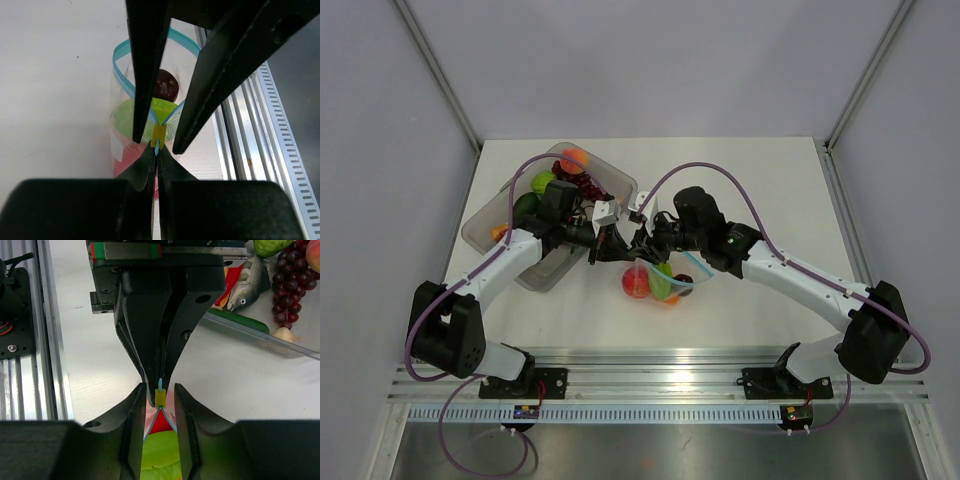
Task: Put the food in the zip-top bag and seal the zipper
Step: Zip the zipper food storage bag at the center of the board.
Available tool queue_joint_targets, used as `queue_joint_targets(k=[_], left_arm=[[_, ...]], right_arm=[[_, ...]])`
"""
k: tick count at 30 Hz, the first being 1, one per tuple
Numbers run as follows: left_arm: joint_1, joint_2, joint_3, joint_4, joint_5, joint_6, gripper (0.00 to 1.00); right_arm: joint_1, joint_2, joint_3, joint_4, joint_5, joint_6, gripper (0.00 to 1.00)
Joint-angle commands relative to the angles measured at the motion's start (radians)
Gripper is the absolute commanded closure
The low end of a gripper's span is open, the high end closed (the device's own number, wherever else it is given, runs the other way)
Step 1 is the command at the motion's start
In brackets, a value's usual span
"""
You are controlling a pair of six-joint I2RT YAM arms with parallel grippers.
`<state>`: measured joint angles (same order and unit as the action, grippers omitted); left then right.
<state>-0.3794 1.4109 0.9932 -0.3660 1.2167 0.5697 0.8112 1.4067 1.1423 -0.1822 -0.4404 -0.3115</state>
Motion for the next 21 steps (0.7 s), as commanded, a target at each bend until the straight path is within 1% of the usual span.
queue_joint_targets(k=[1, 3, 4, 8, 13, 15, 18, 21], left_arm=[[-0.004, 0.003, 0.042, 0.024, 0.047, 0.027, 1.00], [-0.004, 0.002, 0.042, 0.025, 0.047, 0.027, 1.00], [-0.004, 0.003, 0.042, 0.024, 0.047, 0.025, 1.00], [-0.004, 0.005, 0.044, 0.024, 0.047, 0.024, 1.00], [-0.004, 0.006, 0.045, 0.025, 0.047, 0.022, 1.00], [-0.004, 0.007, 0.045, 0.029, 0.044, 0.019, 1.00], [-0.004, 0.008, 0.047, 0.027, 0.044, 0.018, 1.00], [-0.004, 0.013, 0.048, 0.029, 0.044, 0.018, 1.00]], right_arm=[[-0.007, 0.001, 0.045, 0.004, -0.035, -0.008, 0.68], [-0.012, 0.003, 0.045, 0.001, -0.040, -0.005, 0.71], [-0.014, 0.005, 0.043, 0.000, -0.041, -0.003, 0.75], [-0.015, 0.008, 0.039, -0.005, -0.044, -0.001, 0.79], [-0.020, 0.009, 0.037, -0.008, -0.055, 0.014, 0.82], [-0.021, 0.009, 0.037, -0.008, -0.060, 0.022, 0.82], [-0.023, 0.005, 0.033, -0.011, -0.063, 0.026, 0.77], [-0.026, 0.003, 0.024, -0.010, -0.060, 0.026, 0.78]])
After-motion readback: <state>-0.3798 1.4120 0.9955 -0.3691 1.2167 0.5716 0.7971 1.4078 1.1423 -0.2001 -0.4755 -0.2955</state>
